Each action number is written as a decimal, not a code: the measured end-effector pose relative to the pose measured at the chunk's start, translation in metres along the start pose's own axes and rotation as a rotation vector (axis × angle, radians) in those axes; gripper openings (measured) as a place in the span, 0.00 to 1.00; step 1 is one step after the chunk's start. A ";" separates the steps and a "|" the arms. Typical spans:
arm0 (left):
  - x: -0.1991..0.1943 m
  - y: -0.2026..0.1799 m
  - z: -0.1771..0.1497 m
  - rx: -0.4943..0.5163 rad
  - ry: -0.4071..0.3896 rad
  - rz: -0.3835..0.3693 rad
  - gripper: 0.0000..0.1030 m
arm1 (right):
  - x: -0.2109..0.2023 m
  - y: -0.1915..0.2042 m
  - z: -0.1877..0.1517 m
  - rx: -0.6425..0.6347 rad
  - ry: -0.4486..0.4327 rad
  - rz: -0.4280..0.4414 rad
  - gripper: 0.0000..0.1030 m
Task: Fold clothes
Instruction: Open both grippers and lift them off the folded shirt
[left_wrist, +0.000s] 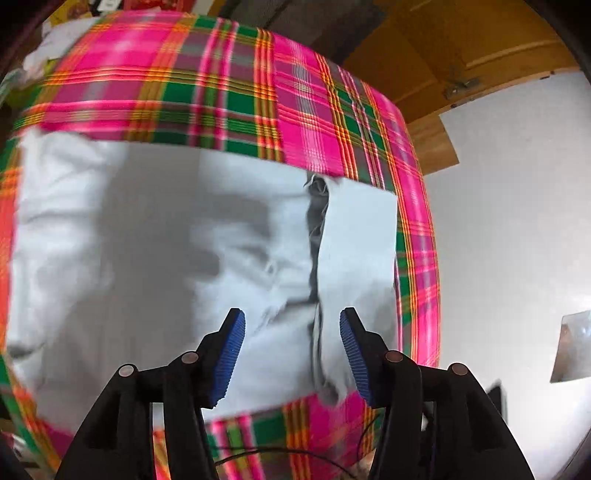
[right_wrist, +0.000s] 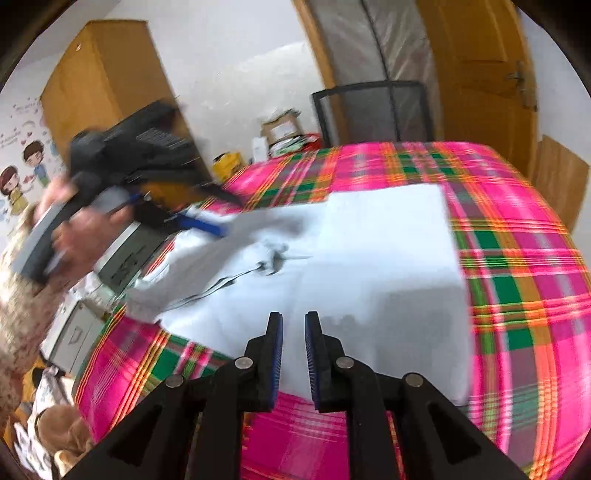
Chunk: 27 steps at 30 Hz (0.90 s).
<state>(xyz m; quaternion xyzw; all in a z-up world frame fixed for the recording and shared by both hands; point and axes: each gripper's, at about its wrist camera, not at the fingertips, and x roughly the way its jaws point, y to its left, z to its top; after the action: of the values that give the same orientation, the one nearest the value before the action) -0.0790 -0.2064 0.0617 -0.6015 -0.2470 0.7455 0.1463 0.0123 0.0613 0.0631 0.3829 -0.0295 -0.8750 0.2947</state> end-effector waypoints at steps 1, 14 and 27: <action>-0.007 0.001 -0.009 0.005 -0.012 0.007 0.56 | -0.001 -0.005 0.001 0.008 -0.003 -0.014 0.13; 0.010 -0.021 -0.105 0.101 -0.142 -0.022 0.62 | 0.029 0.001 -0.023 -0.024 0.102 0.011 0.13; 0.075 -0.078 -0.119 0.270 -0.145 -0.028 0.62 | -0.009 -0.109 -0.022 0.266 -0.013 -0.139 0.23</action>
<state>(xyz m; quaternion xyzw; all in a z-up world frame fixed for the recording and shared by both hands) 0.0130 -0.0797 0.0236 -0.5174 -0.1627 0.8113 0.2182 -0.0216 0.1598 0.0233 0.4139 -0.1208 -0.8842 0.1799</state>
